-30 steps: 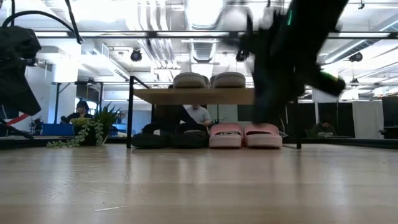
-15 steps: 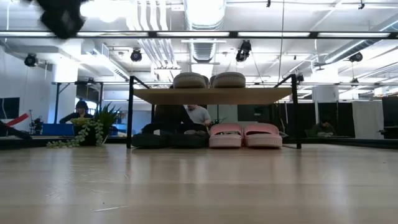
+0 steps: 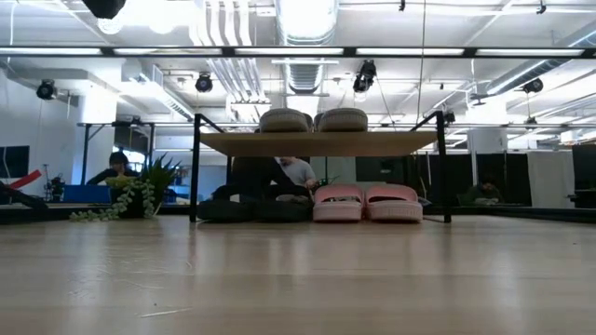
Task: Pick and place slides into the shelf
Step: Return to Home Position
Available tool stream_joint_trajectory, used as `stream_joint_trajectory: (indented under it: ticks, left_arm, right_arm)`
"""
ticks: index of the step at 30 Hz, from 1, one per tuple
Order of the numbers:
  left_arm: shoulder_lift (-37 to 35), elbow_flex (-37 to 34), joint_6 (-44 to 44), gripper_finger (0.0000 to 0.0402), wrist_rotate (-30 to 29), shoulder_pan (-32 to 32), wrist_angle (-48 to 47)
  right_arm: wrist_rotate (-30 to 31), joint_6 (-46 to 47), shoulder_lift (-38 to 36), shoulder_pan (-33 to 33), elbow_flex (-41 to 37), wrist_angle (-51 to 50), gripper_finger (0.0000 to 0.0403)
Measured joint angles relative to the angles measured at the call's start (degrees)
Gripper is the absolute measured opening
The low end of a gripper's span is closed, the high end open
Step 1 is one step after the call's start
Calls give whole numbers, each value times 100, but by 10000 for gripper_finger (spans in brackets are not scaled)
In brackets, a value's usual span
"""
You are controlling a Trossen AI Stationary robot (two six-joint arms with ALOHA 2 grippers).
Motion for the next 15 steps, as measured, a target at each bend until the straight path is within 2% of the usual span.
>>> stream_joint_trajectory:
  ticks: [2,4,8,9,11,15]
  left_arm:
    - [-29,-4,125,51,509,4,-1]
    - [-25,-15,-76,51,668,63,-59]
    - [-1,-51,-554,51,1001,537,-685]
    - [-8,-74,-601,51,1221,713,-764]
    - [-54,-105,-530,51,1841,1099,-718]
    - [-224,-168,-306,51,3017,2068,-643]
  right_arm:
    - [-578,-196,134,-4,-40,163,13]
    - [-994,-214,321,-59,-123,478,13]
    - [-1350,-254,807,-206,-544,1428,13]
    - [-1414,-272,928,-277,-715,1848,13]
    - [-1933,-458,1083,-522,-1154,2900,13]
    - [-3797,-668,1251,-1337,-2233,5530,13]
